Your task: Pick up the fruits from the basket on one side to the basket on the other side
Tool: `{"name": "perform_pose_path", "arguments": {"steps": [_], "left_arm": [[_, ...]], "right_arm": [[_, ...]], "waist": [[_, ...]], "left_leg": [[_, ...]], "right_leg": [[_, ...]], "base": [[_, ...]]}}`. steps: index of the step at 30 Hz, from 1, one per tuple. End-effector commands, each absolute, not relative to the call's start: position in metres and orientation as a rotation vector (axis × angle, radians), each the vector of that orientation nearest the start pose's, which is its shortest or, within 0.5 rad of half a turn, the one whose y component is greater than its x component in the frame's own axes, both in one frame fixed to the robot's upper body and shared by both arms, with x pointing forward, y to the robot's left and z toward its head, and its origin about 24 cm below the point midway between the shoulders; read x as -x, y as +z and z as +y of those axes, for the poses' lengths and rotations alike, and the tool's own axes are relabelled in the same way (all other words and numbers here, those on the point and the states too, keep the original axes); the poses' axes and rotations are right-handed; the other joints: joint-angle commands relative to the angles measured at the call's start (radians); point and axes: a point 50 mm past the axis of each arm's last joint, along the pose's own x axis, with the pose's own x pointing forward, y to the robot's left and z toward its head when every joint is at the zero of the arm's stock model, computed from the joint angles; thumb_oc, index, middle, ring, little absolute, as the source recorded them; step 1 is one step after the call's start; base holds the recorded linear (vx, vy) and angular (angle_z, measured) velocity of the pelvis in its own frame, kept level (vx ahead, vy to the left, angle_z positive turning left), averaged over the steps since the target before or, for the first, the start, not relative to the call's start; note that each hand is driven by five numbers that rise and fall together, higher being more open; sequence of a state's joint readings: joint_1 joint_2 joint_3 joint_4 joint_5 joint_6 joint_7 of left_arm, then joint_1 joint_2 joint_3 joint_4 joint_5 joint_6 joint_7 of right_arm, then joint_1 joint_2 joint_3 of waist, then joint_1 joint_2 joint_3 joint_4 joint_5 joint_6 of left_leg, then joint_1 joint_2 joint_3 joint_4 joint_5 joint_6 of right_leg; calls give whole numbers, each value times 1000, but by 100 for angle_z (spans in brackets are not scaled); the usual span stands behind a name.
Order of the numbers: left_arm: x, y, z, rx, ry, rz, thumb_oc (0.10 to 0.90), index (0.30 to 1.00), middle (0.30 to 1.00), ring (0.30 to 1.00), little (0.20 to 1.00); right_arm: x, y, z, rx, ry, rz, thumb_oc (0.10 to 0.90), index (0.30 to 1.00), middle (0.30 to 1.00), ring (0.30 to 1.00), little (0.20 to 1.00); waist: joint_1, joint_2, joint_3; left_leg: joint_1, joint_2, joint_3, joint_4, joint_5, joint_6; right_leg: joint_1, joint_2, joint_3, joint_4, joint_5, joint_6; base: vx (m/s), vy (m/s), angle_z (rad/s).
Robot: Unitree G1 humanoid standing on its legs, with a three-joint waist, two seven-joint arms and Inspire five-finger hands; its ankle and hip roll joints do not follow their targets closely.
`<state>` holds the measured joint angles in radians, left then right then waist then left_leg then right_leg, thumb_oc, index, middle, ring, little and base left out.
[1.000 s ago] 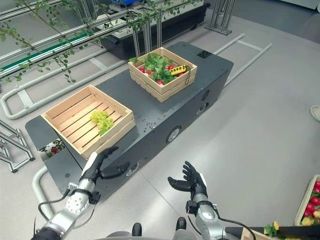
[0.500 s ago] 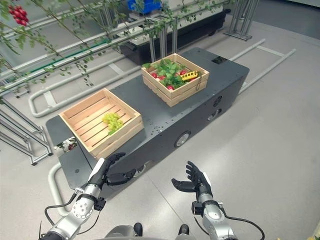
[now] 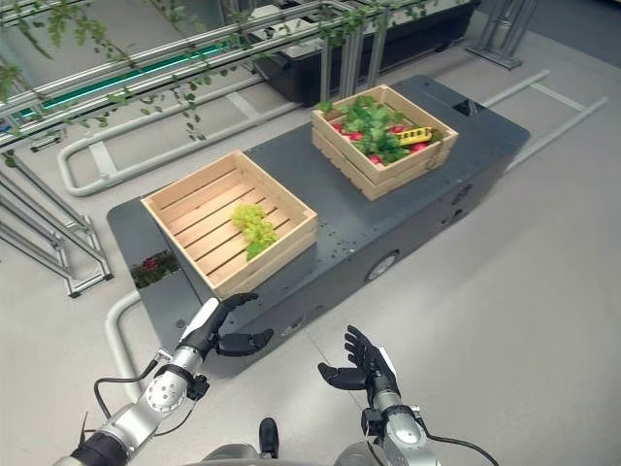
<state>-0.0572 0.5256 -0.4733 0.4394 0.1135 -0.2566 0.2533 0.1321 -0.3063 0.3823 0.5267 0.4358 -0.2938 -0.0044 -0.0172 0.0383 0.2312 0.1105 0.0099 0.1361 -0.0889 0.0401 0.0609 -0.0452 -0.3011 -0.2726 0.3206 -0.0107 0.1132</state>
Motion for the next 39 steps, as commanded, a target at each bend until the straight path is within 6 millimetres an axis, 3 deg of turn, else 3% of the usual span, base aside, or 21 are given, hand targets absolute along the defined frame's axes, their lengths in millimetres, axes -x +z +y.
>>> {"name": "perform_pose_path", "arguments": {"steps": [1, 4, 7, 8, 10, 11, 13, 15, 16, 17, 18, 20, 21, 24, 27, 31, 39], "left_arm": [[-260, 35, 187, -650, -144, -228, 800, 900, 900, 900, 900], [-255, 35, 190, -665, -100, -248, 800, 900, 900, 900, 900], [-251, 30, 191, -672, -87, -242, 800, 900, 900, 900, 900], [-251, 31, 191, -654, -73, -258, 800, 900, 900, 900, 900], [-245, 32, 197, -615, -22, -272, 800, 900, 900, 900, 900], [-244, 31, 197, -616, -22, -271, 800, 900, 900, 900, 900], [-238, 26, 196, -632, -34, -259, 800, 900, 900, 900, 900], [-236, 20, 195, -633, -28, -242, 800, 900, 900, 900, 900], [-235, 17, 196, -626, -26, -233, 800, 900, 900, 900, 900], [-235, 17, 195, -626, -29, -234, 800, 900, 900, 900, 900], [-239, 20, 190, -624, -54, -251, 800, 900, 900, 900, 900], [-244, 24, 186, -625, -79, -274, 800, 900, 900, 900, 900], [-252, 28, 180, -661, -131, -287, 800, 900, 900, 900, 900], [-255, 33, 178, -683, -141, -319, 800, 900, 900, 900, 900], [-256, 36, 186, -729, -113, -337, 800, 900, 900, 900, 900], [-260, 57, 201, -823, 11, -453, 800, 900, 900, 900, 900], [-271, 126, 279, -1061, 463, -630, 800, 900, 900, 900, 900]], "right_arm": [[-204, -40, -163, -66, 216, 175, 800, 900, 900, 900, 900], [-214, -34, -158, -50, 272, 137, 800, 900, 900, 900, 900], [-220, -31, -158, -12, 301, 134, 800, 900, 900, 900, 900], [-224, -29, -160, -10, 309, 133, 800, 900, 900, 900, 900], [-224, -30, -162, 32, 331, 151, 800, 900, 900, 900, 900], [-224, -31, -162, 30, 327, 159, 800, 900, 900, 900, 900], [-222, -35, -172, 19, 295, 195, 800, 900, 900, 900, 900], [-222, -39, -174, 28, 295, 211, 800, 900, 900, 900, 900], [-222, -41, -176, 30, 286, 218, 800, 900, 900, 900, 900], [-221, -41, -176, 32, 284, 215, 800, 900, 900, 900, 900], [-222, -37, -175, 48, 271, 191, 800, 900, 900, 900, 900], [-225, -35, -176, 58, 265, 175, 800, 900, 900, 900, 900], [-227, -36, -177, 71, 236, 180, 800, 900, 900, 900, 900], [-227, -37, -178, 10, 216, 177, 800, 900, 900, 900, 900], [-218, -43, -174, -4, 232, 198, 800, 900, 900, 900, 900], [-210, -51, -174, -15, 233, 244, 800, 900, 900, 900, 900], [-209, -51, -193, 59, 216, 280, 800, 900, 900, 900, 900]], "waist": [[4, -20, -23], [24, -36, -10], [38, -42, -2], [34, -52, 5], [53, -67, 12], [54, -69, 14], [65, -80, 34], [68, -77, 37], [62, -67, 33], [60, -62, 32], [55, -46, 28], [47, -37, 29], [48, -31, 25], [47, -27, 24], [37, -20, 16], [37, -15, 6], [29, -5, 39]], "left_leg": [[-6, 19, 40, 2, -70, -49], [-17, 19, 72, 18, -87, -59], [-53, 17, 67, 97, -101, -67], [-82, 18, 64, 164, -104, -66], [-103, 29, 82, 359, -165, -80], [-114, 36, 79, 398, -158, -88], [-210, 57, 20, 571, -84, -104], [-207, 67, 3, 506, -71, -113], [-164, 104, 16, 301, -37, -122], [-152, 112, 14, 238, -23, -125], [-156, 130, -1, 100, 24, -141], [-154, 143, 40, 78, 28, -143], [-160, 129, 31, 95, 4, -140], [-137, 111, 17, 69, -4, -131], [-97, 100, 17, 17, -2, -119], [-91, 95, 14, 2, 0, -115], [-156, 103, 4, 26, 15, -133]], "right_leg": [[52, 121, -21, -105, -35, -7], [46, 186, -55, -220, -37, -12], [64, 186, -52, -229, -40, -27], [67, 196, -24, -248, -25, -44], [106, 175, -55, -257, -41, -60], [112, 178, -53, -261, -41, -67], [140, 183, -27, -291, -22, -97], [159, 182, -7, -304, -24, -91], [170, 171, -6, -299, -40, -80], [172, 168, -7, -295, -48, -78], [177, 167, -10, -291, -67, -72], [175, 161, -27, -274, -91, -71], [159, 135, -43, -220, -115, -55], [144, 109, -49, -212, -102, -36], [149, 99, -48, -231, -88, -21], [156, 103, -47, -281, -66, -15], [144, 100, -36, -298, -69, -20]], "base": [[118, -110, 50], [66, -221, 56], [87, -199, 8], [107, -185, -25], [242, -181, -36], [224, -133, -47], [131, -56, -41], [172, 128, -24], [202, 218, -37], [183, 311, -49], [74, 199, -29], [64, 250, -30], [49, 255, -30], [116, 228, -46], [112, 109, -21], [107, 71, 19], [49, 57, 3]]}}
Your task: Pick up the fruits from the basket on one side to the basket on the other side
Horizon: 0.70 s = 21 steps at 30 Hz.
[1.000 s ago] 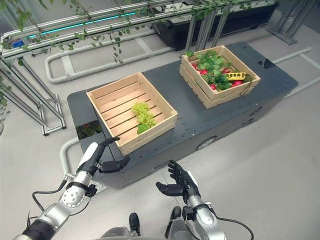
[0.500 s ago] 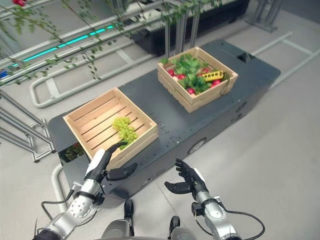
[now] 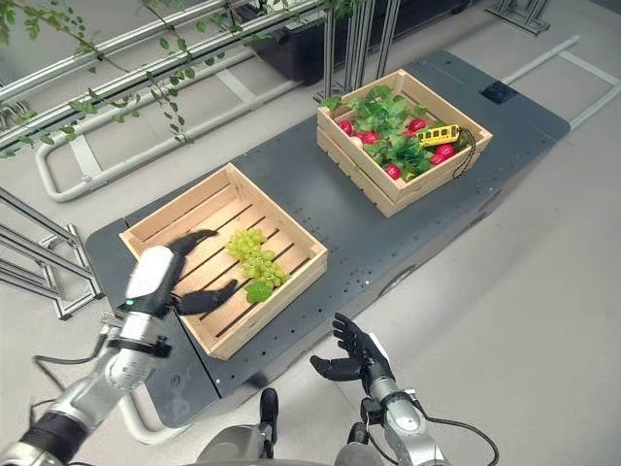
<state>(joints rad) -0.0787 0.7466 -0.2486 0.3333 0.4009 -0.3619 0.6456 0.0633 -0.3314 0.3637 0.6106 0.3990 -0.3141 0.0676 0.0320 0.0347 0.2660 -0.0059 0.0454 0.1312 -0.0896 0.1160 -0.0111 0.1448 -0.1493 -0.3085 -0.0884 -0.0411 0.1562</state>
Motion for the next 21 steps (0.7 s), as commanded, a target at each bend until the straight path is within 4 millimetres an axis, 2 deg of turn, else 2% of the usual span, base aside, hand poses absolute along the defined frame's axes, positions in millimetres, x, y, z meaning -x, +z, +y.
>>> {"name": "perform_pose_path", "arguments": {"steps": [1, 3, 5, 10, 17, 18, 21], "left_arm": [[-273, 132, 285, -1077, 506, -633, 800, 900, 900, 900, 900], [-283, 145, 310, -1159, 619, -601, 800, 900, 900, 900, 900], [-288, 154, 325, -1218, 663, -570, 800, 900, 900, 900, 900], [-304, 172, 349, -1357, 732, -492, 800, 900, 900, 900, 900], [-321, 207, 352, -1526, 753, -531, 800, 900, 900, 900, 900], [-326, 221, 350, -1578, 757, -556, 800, 900, 900, 900, 900], [-333, 243, 344, -1707, 747, -601, 800, 900, 900, 900, 900]], "right_arm": [[-210, -50, -195, 70, 220, 277, 800, 900, 900, 900, 900], [-218, -45, -199, 107, 236, 270, 800, 900, 900, 900, 900], [-225, -40, -202, 131, 250, 260, 800, 900, 900, 900, 900], [-242, -28, -207, 158, 277, 219, 800, 900, 900, 900, 900], [-262, -12, -204, 175, 307, 161, 800, 900, 900, 900, 900], [-266, -9, -203, 177, 309, 154, 800, 900, 900, 900, 900], [-274, -3, -202, 189, 306, 143, 800, 900, 900, 900, 900]], "waist": [[-23, -2, 12], [-31, -4, 40], [-36, -9, 61], [-52, -28, 124], [-75, -74, 203], [-81, -85, 219], [-91, -103, 245]], "left_leg": [[-52, 68, 8, 37, -61, -63], [-99, 75, 6, 79, -63, -72], [-136, 81, 8, 117, -67, -79], [-240, 106, 21, 237, -89, -92], [-389, 142, 21, 433, -140, -96], [-422, 149, 24, 472, -152, -94], [-485, 156, 23, 545, -178, -88]], "right_leg": [[-53, -52, 2, 113, -40, -64], [-74, -52, 10, 124, -45, -68], [-88, -50, 17, 135, -53, -73], [-134, -38, 44, 188, -86, -86], [-251, -18, 96, 307, -122, -112], [-286, -13, 107, 338, -130, -117], [-344, -5, 122, 382, -137, -121]], "base": [[-48, 90, -1], [-49, 89, 3], [-56, 84, -4], [-59, 70, -10], [-67, 53, -9], [-38, 77, -8], [-41, 103, -3]]}}
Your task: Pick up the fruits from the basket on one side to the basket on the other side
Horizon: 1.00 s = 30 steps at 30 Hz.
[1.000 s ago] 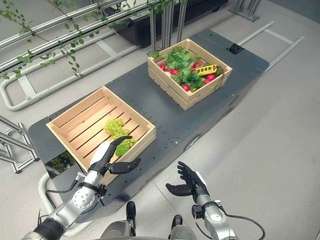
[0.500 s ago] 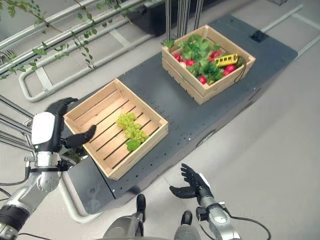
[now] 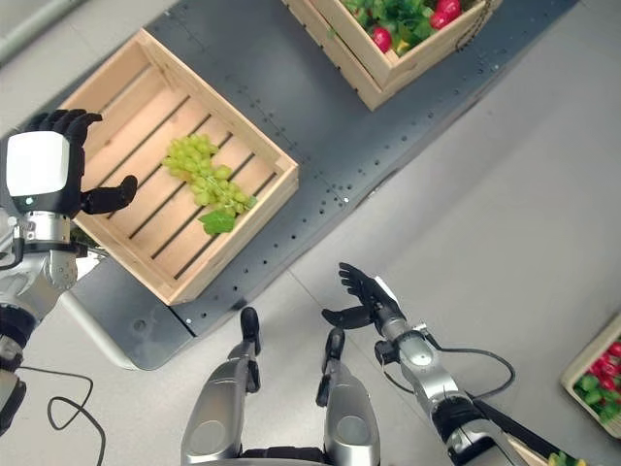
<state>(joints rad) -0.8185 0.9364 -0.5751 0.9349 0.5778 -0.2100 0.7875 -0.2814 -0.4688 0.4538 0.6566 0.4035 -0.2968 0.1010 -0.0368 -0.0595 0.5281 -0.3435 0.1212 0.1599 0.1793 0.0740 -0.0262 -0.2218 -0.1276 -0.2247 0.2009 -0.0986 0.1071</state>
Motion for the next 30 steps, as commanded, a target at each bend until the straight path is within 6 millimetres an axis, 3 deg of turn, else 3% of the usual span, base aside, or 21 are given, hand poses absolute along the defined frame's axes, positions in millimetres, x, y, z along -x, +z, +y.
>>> {"name": "perform_pose_path", "arguments": {"steps": [1, 5, 13, 18, 30], "left_arm": [[-336, 253, 342, -1750, 747, -612, 800, 900, 900, 900, 900], [-342, 280, 332, -1859, 769, -681, 800, 900, 900, 900, 900], [-355, 312, 309, -2117, 664, -701, 800, 900, 900, 900, 900], [-363, 317, 298, -2294, 511, -651, 800, 900, 900, 900, 900], [-374, 328, 279, -2449, 332, -615, 800, 900, 900, 900, 900]], "right_arm": [[-277, 0, -203, 190, 302, 136, 800, 900, 900, 900, 900], [-286, 6, -203, 188, 293, 134, 800, 900, 900, 900, 900], [-302, 23, -200, 194, 306, 91, 800, 900, 900, 900, 900], [-306, 28, -197, 188, 306, 78, 800, 900, 900, 900, 900], [-313, 36, -192, 169, 300, 51, 800, 900, 900, 900, 900]], "waist": [[-27, -14, -8], [-36, -27, -8], [-46, -60, -8], [-50, -79, -8], [-62, -108, -8]], "left_leg": [[-172, 82, -6, 296, -143, -70], [-241, 75, -8, 324, -151, -63], [-338, 72, -14, 375, -168, -57], [-366, 69, -11, 385, -176, -52], [-415, 50, 1, 402, -198, -25]], "right_leg": [[-6, -25, 42, 109, -78, -71], [-85, -24, 46, 128, -67, -62], [-155, -23, 36, 108, -31, -41], [-175, -23, 32, 78, -2, -20], [-224, -30, 28, 23, 61, 18]], "base": [[-33, 98, -1], [-21, 106, -1], [-10, 77, 2], [-1, 58, 3], [-1, 49, 3]]}}
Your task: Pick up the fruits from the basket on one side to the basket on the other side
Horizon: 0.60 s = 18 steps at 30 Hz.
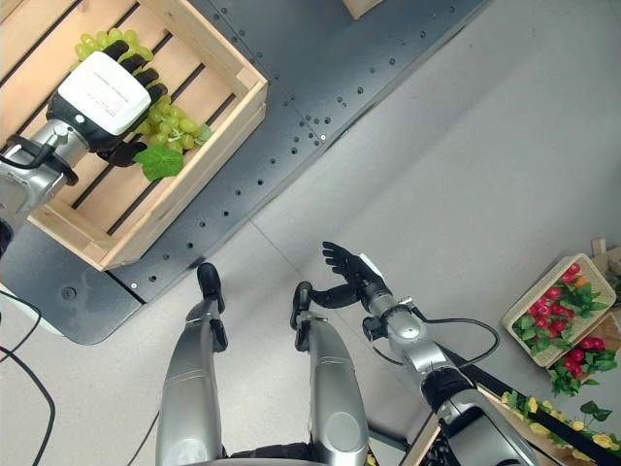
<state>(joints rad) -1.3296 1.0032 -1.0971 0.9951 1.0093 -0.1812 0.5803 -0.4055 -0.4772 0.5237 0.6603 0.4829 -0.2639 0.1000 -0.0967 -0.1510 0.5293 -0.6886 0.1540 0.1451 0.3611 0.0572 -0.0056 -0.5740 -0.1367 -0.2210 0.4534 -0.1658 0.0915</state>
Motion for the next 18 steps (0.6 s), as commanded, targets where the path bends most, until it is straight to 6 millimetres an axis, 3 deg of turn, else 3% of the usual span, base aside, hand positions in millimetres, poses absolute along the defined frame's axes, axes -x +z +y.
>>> {"name": "perform_pose_path", "arguments": {"steps": [1, 7, 18], "left_arm": [[-374, 328, 279, -2451, 331, -612, 800, 900, 900, 900, 900], [-377, 337, 277, -2454, 363, -565, 800, 900, 900, 900, 900], [-382, 323, 269, -2439, 133, -544, 800, 900, 900, 900, 900]], "right_arm": [[-314, 37, -192, 168, 300, 49, 800, 900, 900, 900, 900], [-316, 43, -189, 163, 291, 17, 800, 900, 900, 900, 900], [-318, 55, -183, 146, 273, -51, 800, 900, 900, 900, 900]], "waist": [[-1, -18, -9], [-8, -30, -9], [-16, -48, -9]], "left_leg": [[-70, 17, 16, 219, -180, -45], [-94, 7, 24, 211, -186, -34], [-121, -1, 32, 188, -188, -23]], "right_leg": [[127, -21, 25, -230, 129, 34], [85, -24, 29, -239, 157, 40], [24, -24, 34, -240, 185, 46]], "base": [[-8, 58, 0], [-12, 51, -2], [-5, 13, 1]]}}
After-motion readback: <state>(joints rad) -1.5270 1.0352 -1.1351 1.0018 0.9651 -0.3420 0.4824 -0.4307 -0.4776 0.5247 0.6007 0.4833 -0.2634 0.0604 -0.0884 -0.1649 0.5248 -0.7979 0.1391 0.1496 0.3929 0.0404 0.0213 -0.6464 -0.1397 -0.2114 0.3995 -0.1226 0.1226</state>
